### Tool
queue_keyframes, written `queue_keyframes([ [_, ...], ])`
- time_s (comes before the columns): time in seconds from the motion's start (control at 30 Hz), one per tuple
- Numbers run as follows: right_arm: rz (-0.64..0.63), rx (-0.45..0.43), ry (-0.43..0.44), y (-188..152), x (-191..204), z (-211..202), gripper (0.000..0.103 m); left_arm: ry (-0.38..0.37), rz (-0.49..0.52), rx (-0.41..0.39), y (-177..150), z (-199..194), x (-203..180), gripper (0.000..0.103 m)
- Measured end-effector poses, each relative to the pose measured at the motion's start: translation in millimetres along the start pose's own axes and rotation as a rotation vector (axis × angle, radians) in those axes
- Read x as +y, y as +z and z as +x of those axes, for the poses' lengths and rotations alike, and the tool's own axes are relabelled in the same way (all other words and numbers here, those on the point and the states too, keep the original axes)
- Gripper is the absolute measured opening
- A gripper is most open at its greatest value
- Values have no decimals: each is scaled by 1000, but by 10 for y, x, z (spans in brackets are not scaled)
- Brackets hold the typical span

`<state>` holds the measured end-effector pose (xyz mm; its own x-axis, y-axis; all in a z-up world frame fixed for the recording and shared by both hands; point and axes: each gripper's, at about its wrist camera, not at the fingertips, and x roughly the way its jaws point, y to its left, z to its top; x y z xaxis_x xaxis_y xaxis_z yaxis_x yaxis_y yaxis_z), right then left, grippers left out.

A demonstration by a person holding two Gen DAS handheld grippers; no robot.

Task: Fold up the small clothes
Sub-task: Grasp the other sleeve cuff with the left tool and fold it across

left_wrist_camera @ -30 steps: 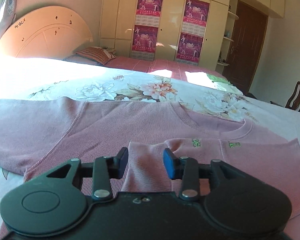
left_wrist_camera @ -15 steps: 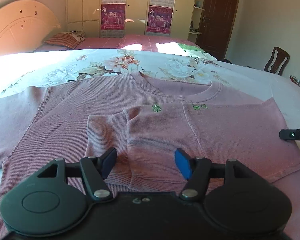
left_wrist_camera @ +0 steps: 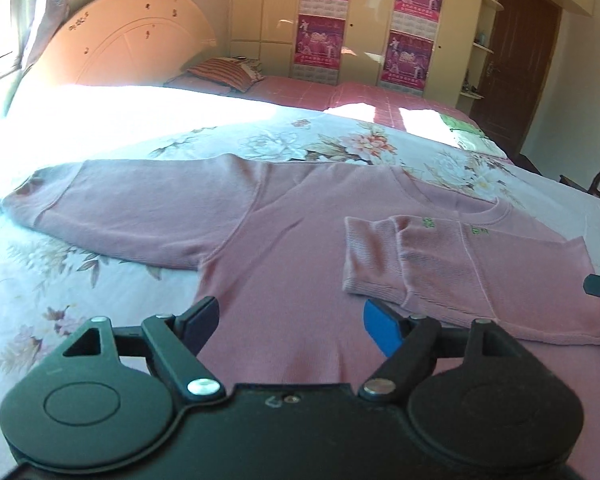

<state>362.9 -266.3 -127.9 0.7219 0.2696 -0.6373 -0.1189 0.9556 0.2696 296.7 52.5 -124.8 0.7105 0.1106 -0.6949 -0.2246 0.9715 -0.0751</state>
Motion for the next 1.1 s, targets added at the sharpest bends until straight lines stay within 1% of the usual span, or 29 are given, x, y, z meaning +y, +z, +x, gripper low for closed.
queue_keyframes([
  [0.13,-57,12,87,-28,545,13,75,40,-95,-6,57,-92,452,79],
  [0.23,-80,5,135,-65,903,68,75,57,-170,-23,133,-53,853,77],
  [0.3,-97,-11,140,-74,1111,121,75,63,-206,-18,172,38,1129,75],
  [0.33,-101,-17,132,-85,1226,181,75,66,-221,-10,192,100,1259,72],
  [0.37,-96,-19,128,-90,1319,231,75,68,-236,-4,212,156,1380,71],
  [0.43,-80,-7,125,-92,1470,347,75,73,-265,-2,247,265,1630,70],
  [0.6,-64,4,118,-53,1916,628,75,93,-298,6,391,515,2127,70],
  [0.73,-78,20,130,-56,2271,829,75,94,-351,5,544,699,2560,67],
  [0.83,-90,45,147,-99,2519,975,75,75,-423,12,616,871,2873,62],
  [0.93,-109,62,145,-146,2683,1100,75,46,-531,18,642,1071,3180,57],
  [1.0,-106,75,138,-171,2750,1183,75,21,-572,-14,649,1145,3308,57],
  [1.1,-95,91,126,-189,2779,1290,75,-9,-598,-45,683,1236,3405,57],
])
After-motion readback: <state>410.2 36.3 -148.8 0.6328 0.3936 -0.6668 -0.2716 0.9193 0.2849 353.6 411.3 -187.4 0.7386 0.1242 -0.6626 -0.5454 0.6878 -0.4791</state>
